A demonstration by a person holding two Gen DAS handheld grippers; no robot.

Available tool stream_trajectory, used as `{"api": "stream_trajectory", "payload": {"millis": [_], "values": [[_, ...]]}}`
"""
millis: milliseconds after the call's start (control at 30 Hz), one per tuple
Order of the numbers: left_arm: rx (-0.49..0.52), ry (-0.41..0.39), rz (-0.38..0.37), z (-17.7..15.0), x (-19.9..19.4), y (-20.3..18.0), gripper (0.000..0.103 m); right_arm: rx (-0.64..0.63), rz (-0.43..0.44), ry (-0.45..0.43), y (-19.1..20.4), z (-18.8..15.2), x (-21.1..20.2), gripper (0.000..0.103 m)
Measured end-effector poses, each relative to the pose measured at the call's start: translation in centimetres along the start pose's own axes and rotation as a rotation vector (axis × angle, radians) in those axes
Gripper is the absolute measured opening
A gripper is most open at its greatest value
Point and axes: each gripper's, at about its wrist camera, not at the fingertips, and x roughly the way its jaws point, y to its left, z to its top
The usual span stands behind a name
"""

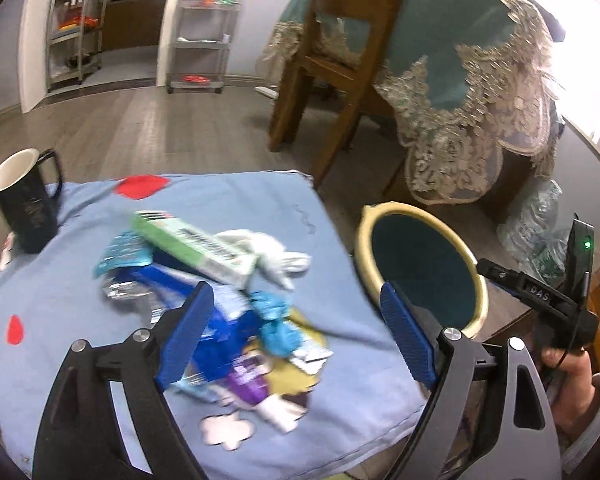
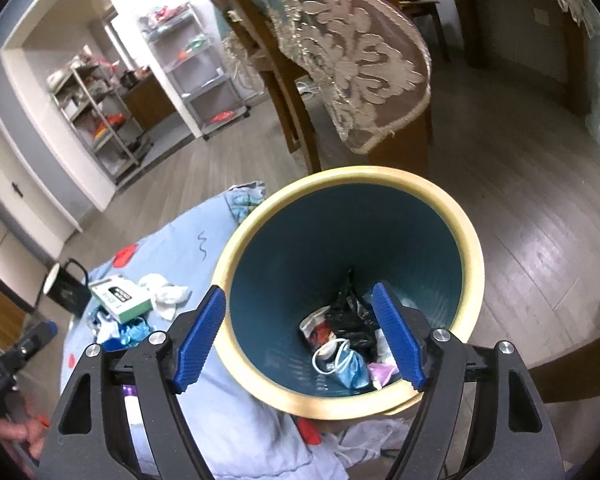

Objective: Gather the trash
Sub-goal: 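Move both open tools back over the trash pile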

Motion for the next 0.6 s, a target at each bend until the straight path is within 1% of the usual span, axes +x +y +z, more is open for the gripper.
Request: {"api": "stream_trajectory", "payload": {"millis": [133,267,433,500,600], "values": [[-0.033,-0.01,0.041,-0.7,-1.1,2.9,0.084,-0.029,-0.005,-0.002,0.4,-0.1,-0.1,0.077],[-0.08,-0.008,0.075,-2.0,-1.3,5.5,0.084,-0.063,-0.004,0.005,1.3,-0.5,-0.1,0.077],[-0.129,0.018,0.079,-3.8,0.2,7.3,0.084,-0.113,-0.01,0.026,2.7,-1.3,0.2,0.077],[-0.147,0.04,0.08,-4.6,1.1,7.9,0.084,-0.129,-0.006,0.031,3.4,-1.8,0.2,0.077],[-0.18,0.055,0.061,-5.1,1.9,8.5,0.084,-0.18,0.008,0.044,5.0,-2.7,0.2,0.077]]}}
